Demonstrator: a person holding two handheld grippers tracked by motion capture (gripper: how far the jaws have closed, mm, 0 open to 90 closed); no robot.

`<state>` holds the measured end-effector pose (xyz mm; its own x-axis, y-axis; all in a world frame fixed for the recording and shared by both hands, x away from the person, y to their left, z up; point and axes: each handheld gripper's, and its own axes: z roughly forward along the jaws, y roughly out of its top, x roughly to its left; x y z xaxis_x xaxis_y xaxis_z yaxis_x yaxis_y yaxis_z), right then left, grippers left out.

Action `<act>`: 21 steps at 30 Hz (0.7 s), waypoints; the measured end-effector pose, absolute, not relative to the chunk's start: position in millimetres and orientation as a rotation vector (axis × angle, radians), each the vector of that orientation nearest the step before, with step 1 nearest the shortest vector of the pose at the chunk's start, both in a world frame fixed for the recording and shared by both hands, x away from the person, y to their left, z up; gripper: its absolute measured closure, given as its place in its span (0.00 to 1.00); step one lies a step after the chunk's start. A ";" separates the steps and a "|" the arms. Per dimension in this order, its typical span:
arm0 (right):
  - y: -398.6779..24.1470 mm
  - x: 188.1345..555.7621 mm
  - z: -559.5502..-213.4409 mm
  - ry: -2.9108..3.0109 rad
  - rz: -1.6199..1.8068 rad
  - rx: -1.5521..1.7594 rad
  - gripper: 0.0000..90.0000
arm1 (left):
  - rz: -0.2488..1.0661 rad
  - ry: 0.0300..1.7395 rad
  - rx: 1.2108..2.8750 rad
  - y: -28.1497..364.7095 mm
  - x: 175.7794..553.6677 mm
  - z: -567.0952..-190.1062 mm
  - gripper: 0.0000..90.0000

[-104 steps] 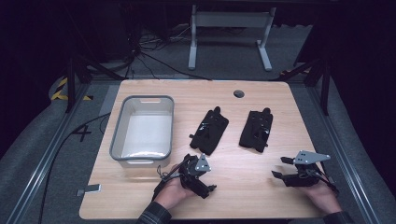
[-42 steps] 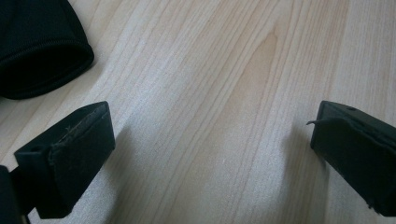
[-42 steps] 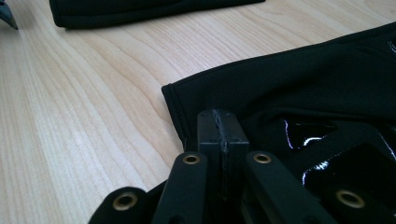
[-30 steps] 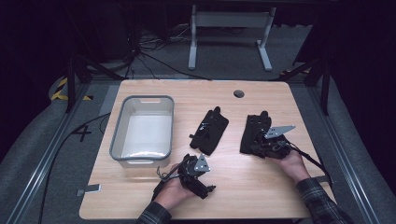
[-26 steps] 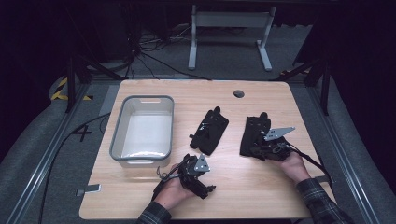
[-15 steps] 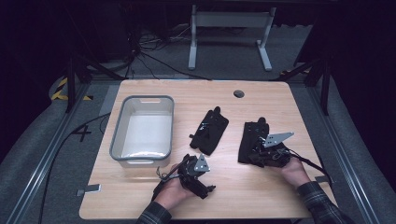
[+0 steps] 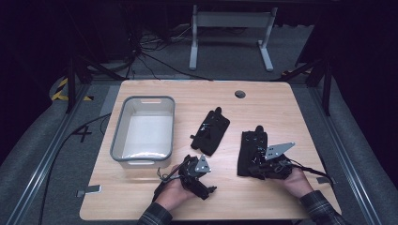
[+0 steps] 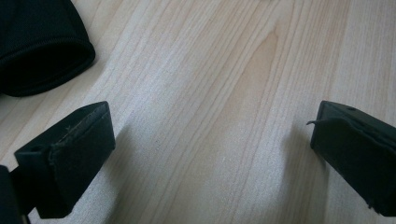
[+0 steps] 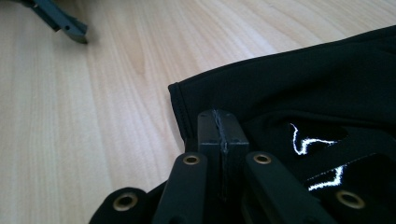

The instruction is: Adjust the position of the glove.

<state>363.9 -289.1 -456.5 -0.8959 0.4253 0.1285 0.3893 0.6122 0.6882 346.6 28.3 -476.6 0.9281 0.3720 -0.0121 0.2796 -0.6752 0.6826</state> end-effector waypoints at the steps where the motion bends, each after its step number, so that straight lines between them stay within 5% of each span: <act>1: -288.9 360.3 -456.5 2.779 1.168 0.697 1.00 | 0.165 0.459 2.352 28.3 346.6 -476.6 0.00; 15: -283.7 326.1 -453.6 2.801 1.142 0.637 1.00 | 0.169 0.464 2.345 28.3 346.1 -477.0 0.00; 21: -293.2 338.3 -443.0 2.724 1.174 0.663 1.00 | 0.169 0.463 2.346 28.4 346.2 -476.9 0.00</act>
<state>338.3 -293.2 -443.0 -0.9000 0.4292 0.0765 0.3503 0.6074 0.7130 346.2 28.4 -476.9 0.9266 0.3759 -0.0110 0.2803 -0.6708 0.6867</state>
